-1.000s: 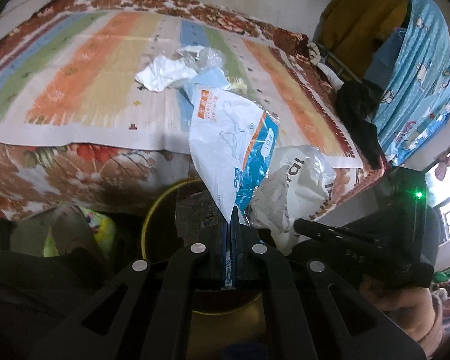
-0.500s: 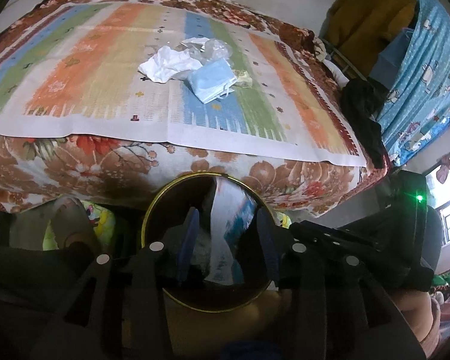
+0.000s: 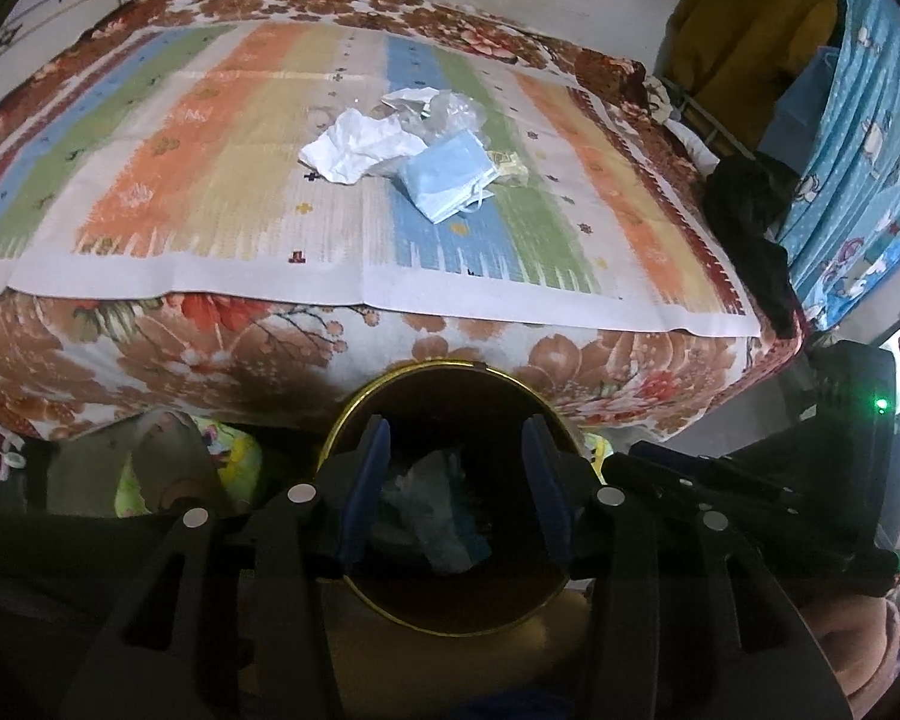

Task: Collect trash
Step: 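Lower both tools into the bin and open them to drop the bags, then reach both tools back to the pile and close on tissue and blue mask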

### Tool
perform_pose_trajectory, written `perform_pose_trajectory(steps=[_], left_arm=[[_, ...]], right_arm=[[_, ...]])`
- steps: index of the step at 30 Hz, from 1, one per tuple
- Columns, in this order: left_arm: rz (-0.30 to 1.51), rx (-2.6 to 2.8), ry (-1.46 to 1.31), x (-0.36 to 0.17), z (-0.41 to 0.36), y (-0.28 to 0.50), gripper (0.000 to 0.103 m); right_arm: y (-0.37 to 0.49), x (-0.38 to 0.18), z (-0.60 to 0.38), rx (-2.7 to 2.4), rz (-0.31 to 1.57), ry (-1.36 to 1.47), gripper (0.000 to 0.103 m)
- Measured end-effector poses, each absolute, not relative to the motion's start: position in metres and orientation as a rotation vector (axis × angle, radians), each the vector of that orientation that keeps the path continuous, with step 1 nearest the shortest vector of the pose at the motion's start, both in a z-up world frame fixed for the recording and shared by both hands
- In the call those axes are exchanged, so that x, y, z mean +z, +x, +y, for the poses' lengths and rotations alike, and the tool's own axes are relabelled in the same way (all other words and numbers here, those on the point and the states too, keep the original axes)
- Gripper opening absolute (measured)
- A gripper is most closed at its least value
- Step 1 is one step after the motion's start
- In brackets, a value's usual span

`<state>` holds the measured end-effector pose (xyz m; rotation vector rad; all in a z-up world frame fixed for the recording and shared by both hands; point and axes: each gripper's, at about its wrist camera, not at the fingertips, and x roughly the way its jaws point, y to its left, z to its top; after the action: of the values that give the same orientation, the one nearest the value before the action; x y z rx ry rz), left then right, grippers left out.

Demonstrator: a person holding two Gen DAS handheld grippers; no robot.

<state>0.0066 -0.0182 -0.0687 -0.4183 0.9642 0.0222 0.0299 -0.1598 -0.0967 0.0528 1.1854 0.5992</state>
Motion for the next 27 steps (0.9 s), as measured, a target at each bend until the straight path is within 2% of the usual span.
perform_pose_trajectory(steps=[4,7,15,17,24,27], left_arm=[[0.946,0.029,-0.412,-0.06,-0.016,0.012,0.048],[0.886,0.072,-0.397,-0.038,0.0,0.017,0.052],[0.908,0.12,-0.38,-0.03,0.018,0.04,0.055],[0.913,0.122,-0.37,-0.028,0.021,0.046,0.058],[0.948,0.175,-0.336,-0.02,0.045,0.078,0.063],[0.934,0.243,-0.342,-0.016,0.06,0.087,0.07]], right_arm=[[0.034,-0.093,-0.156,0.628,1.195,0.054,0.039],[0.044,-0.086,-0.152,0.651,1.206,0.034,0.04],[0.078,-0.057,-0.141,0.639,1.131,-0.059,0.045],[0.085,-0.052,-0.139,0.637,1.116,-0.077,0.051],[0.109,-0.045,-0.132,0.656,1.129,-0.084,0.056],[0.117,-0.039,-0.125,0.664,1.113,-0.09,0.063]])
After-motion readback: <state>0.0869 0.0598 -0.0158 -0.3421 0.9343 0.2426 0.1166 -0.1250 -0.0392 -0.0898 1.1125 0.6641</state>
